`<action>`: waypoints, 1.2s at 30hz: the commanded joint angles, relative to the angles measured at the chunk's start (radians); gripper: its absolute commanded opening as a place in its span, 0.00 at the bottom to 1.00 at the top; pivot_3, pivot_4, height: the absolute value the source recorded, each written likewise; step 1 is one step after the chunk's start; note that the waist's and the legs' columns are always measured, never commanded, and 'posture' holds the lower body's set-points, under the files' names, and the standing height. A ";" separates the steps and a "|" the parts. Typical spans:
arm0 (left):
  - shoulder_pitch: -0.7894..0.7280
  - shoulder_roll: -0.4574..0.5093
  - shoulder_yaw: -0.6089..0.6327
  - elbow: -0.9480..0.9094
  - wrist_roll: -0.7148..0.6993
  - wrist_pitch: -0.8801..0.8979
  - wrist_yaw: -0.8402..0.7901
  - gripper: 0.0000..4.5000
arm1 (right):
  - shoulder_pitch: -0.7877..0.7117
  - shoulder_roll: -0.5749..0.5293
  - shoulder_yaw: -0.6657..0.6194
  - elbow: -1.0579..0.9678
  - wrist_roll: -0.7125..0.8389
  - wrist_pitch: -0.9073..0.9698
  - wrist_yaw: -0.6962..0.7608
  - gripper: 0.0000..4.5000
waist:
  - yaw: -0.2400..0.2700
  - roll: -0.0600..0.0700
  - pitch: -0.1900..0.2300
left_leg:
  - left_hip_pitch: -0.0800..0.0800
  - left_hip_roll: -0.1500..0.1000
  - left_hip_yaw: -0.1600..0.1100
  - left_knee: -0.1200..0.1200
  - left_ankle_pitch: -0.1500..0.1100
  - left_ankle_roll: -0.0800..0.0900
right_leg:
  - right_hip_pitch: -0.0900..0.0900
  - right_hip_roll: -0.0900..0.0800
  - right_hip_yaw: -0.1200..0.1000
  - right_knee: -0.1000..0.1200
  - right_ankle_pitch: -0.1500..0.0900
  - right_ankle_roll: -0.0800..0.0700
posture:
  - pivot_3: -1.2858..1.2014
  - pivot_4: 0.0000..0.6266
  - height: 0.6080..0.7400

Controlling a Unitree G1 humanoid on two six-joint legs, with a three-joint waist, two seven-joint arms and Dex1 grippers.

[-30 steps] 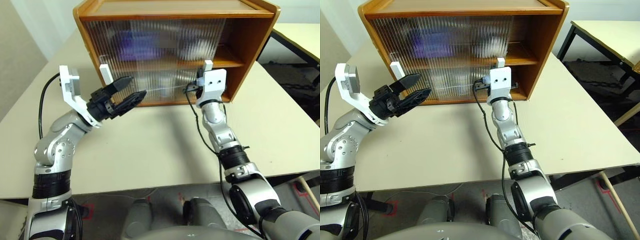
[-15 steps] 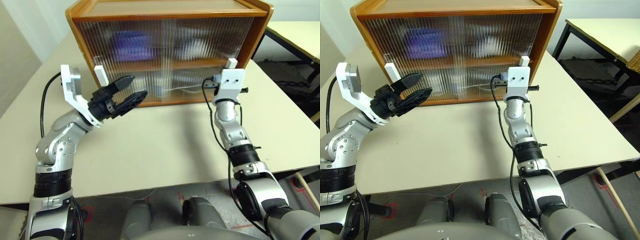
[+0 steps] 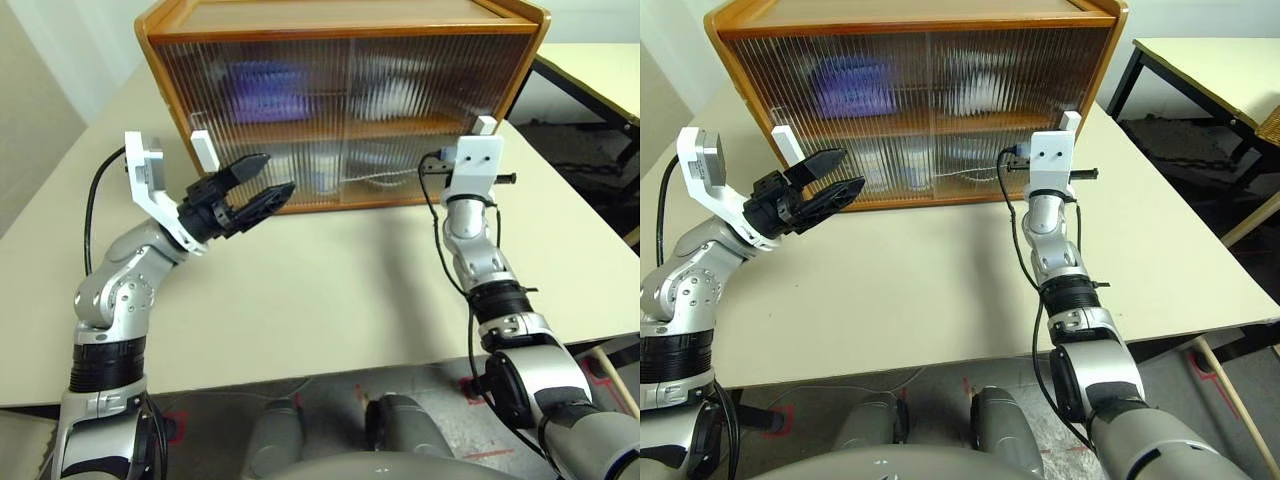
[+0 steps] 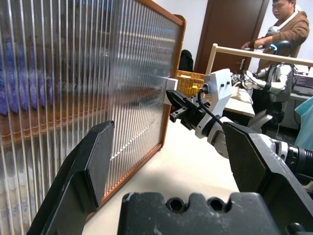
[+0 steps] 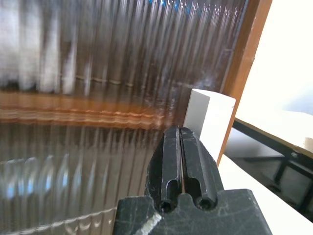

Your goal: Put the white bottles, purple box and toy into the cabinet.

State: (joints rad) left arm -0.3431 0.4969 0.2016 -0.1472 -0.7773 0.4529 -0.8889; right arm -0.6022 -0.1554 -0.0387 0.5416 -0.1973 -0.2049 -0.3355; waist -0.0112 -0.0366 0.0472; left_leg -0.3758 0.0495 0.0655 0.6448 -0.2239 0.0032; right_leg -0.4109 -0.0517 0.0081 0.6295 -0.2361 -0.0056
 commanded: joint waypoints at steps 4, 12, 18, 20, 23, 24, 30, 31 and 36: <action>0.014 -0.020 0.024 0.018 -0.011 -0.004 0.015 1.00 | 0.233 -0.042 0.094 -0.329 -0.011 -0.061 0.183 0.24 | -0.002 0.000 0.000 | 0.000 0.000 -0.001 -0.001 0.000 0.000 | 0.000 0.000 0.000 0.000 -0.001 0.000 | 0.55 0.00 1.00; 0.106 -0.049 0.108 0.094 0.096 -0.175 0.066 1.00 | 0.513 -0.108 0.036 -0.528 0.164 -0.101 0.390 0.88 | -0.002 0.000 0.000 | 0.003 0.001 -0.001 0.000 -0.001 -0.002 | 0.001 0.000 0.001 0.000 -0.001 -0.001 | 0.54 0.00 1.00; 0.249 -0.163 0.154 0.112 0.268 -0.388 0.273 1.00 | 0.636 -0.145 -0.054 -0.518 0.297 -0.135 0.494 0.99 | 0.002 -0.002 0.000 | 0.003 0.001 -0.001 0.000 -0.003 -0.005 | 0.002 -0.001 0.001 -0.001 -0.002 -0.002 | 0.55 0.00 1.00; 0.292 -0.206 0.167 0.131 0.345 -0.479 0.354 1.00 | 0.668 -0.139 -0.077 -0.516 0.323 -0.141 0.512 0.99 | 0.002 -0.002 -0.001 | 0.004 0.001 -0.001 0.000 -0.004 -0.006 | 0.003 -0.001 0.002 -0.001 -0.002 -0.002 | 0.55 0.00 1.00; 0.341 -0.267 0.182 0.178 0.421 -0.604 0.446 1.00 | 0.695 -0.131 -0.097 -0.501 0.329 -0.170 0.522 0.99 | 0.002 -0.002 -0.001 | 0.005 0.002 -0.001 0.000 -0.004 -0.006 | 0.003 -0.002 0.002 -0.001 -0.007 -0.011 | 0.55 0.00 1.00; 0.363 -0.282 0.183 0.193 0.447 -0.646 0.466 1.00 | 0.708 -0.124 -0.101 -0.502 0.338 -0.178 0.530 0.99 | 0.003 -0.003 -0.001 | 0.005 0.002 -0.001 0.000 -0.004 -0.006 | 0.003 -0.002 0.002 -0.001 -0.008 -0.012 | 0.55 0.00 1.00; 0.508 -0.325 0.153 0.209 0.494 -0.738 0.494 1.00 | 0.752 -0.103 -0.092 -0.484 0.326 -0.206 0.558 0.99 | 0.003 -0.005 -0.003 | 0.005 0.006 0.000 0.000 -0.004 -0.007 | 0.003 -0.002 0.002 -0.002 -0.008 -0.013 | 0.55 0.00 1.00; 0.520 -0.324 0.145 0.214 0.504 -0.753 0.493 1.00 | 0.748 -0.102 -0.091 -0.473 0.323 -0.210 0.563 0.99 | 0.003 -0.005 -0.003 | 0.005 0.006 0.000 0.000 -0.004 -0.007 | 0.003 -0.002 0.002 -0.002 -0.008 -0.013 | 0.55 0.00 1.00; 0.549 -0.321 0.146 0.206 0.502 -0.775 0.509 1.00 | 0.730 -0.095 -0.089 -0.472 0.323 -0.206 0.571 0.99 | 0.005 -0.005 -0.003 | 0.005 0.009 0.000 0.001 -0.005 -0.008 | 0.003 -0.002 0.000 -0.003 -0.009 -0.014 | 0.55 0.00 1.00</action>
